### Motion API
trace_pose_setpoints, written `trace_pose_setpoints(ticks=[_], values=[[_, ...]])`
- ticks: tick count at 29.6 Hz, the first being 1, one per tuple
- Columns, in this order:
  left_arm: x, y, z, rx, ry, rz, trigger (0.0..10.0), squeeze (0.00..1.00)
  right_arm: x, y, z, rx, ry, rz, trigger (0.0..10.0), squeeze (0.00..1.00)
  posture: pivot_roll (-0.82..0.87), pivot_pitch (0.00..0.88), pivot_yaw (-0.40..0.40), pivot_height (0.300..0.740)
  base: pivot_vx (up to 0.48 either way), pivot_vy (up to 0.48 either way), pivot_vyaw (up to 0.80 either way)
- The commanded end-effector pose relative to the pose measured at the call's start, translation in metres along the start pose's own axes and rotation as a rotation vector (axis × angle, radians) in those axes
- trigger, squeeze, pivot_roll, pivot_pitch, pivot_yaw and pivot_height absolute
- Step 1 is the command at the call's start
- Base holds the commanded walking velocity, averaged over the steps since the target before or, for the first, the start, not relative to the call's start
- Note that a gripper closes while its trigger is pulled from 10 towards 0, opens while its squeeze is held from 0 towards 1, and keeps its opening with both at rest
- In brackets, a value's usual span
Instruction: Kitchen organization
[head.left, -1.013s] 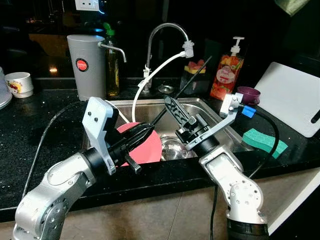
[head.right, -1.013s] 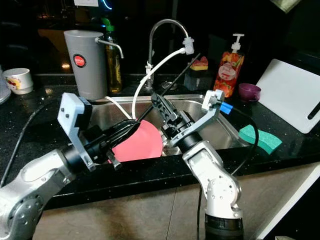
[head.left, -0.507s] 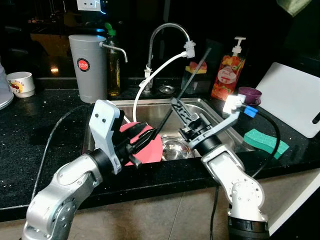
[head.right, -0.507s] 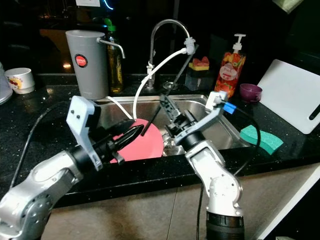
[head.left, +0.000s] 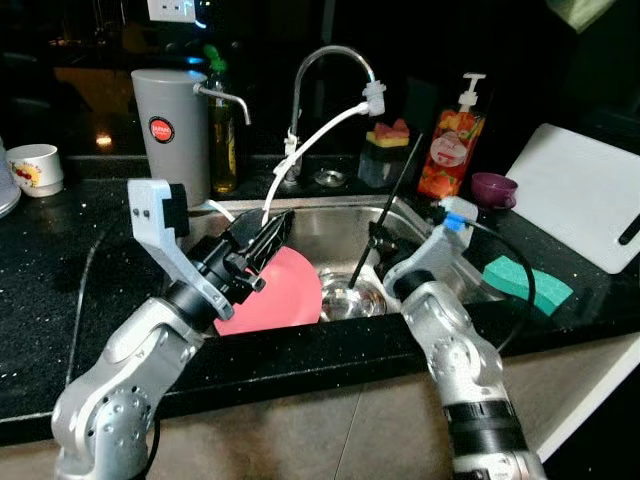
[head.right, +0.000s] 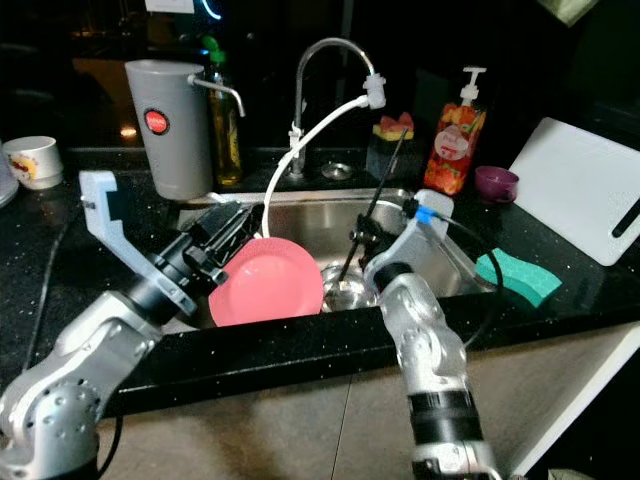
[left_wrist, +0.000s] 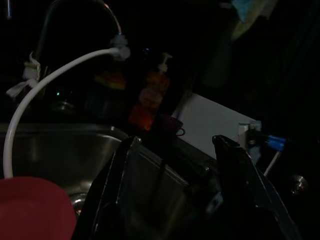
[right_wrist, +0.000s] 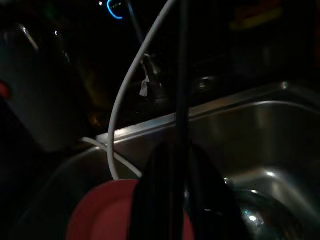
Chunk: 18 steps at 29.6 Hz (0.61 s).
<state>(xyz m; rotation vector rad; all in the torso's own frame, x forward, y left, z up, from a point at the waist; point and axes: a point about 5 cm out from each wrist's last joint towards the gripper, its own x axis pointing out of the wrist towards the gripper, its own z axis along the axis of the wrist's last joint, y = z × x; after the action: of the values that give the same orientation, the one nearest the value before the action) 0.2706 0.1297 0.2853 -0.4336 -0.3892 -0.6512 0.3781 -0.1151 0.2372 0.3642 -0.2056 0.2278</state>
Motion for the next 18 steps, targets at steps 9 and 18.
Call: trace_pose_setpoints(ticks=[9,18], values=[[-0.002,-0.003,-0.020,-0.070,0.060,0.049,10.0,0.00,0.001,0.002,0.018,-0.095,-0.141,0.016,10.0,0.00,0.15,0.059,-0.115,0.740,0.000,0.000,0.00],[0.003,0.021,-0.037,0.188,0.155,0.291,10.0,0.00,-0.022,0.005,0.028,-0.212,-0.219,0.023,10.0,0.00,0.12,0.064,-0.107,0.740,0.000,0.000,0.00]])
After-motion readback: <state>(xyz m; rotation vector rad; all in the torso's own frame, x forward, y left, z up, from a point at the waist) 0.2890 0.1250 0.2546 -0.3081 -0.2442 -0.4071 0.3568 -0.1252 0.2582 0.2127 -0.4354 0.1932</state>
